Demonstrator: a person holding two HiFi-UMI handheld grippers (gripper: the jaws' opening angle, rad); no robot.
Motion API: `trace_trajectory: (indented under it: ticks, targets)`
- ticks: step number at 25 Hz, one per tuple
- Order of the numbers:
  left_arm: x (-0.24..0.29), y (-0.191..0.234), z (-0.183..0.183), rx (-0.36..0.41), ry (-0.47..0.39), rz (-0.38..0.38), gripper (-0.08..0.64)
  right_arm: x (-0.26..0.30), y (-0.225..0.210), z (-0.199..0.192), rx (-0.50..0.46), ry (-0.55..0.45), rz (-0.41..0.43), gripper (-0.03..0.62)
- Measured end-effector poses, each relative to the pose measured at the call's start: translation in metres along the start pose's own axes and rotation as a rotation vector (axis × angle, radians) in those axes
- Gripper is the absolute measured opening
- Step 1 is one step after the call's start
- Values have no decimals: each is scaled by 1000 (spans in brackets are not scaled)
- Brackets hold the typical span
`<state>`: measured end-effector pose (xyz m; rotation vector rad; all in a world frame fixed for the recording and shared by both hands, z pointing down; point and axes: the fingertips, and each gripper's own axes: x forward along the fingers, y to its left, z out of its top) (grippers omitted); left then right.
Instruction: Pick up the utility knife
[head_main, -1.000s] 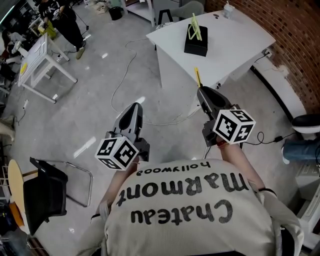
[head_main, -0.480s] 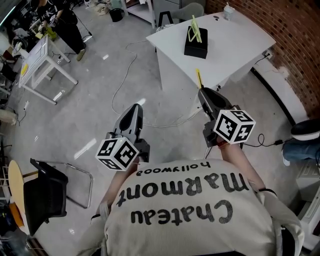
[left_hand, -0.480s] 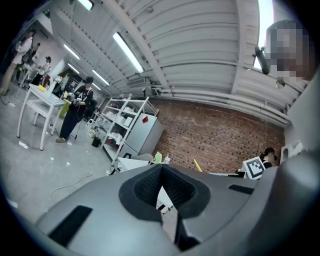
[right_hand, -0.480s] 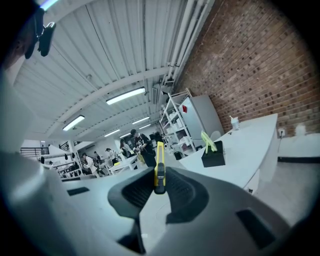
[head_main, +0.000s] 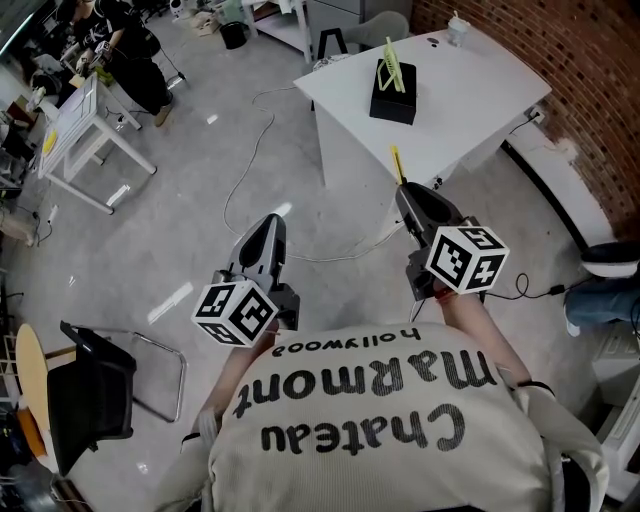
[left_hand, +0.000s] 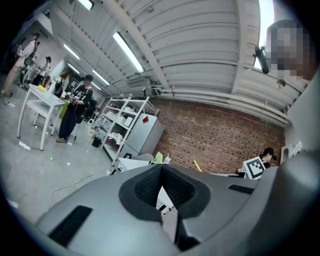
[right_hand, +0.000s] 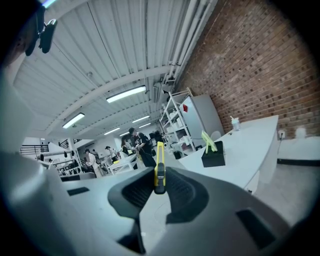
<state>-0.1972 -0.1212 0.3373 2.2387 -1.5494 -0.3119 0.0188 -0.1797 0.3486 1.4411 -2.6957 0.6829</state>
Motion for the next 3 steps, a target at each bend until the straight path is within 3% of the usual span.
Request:
trace_trajectory:
  ticks: [3]
  targets:
    - [-1,2,-2,-3,0,3,1,-1,-1,-3,2,3,-7,71]
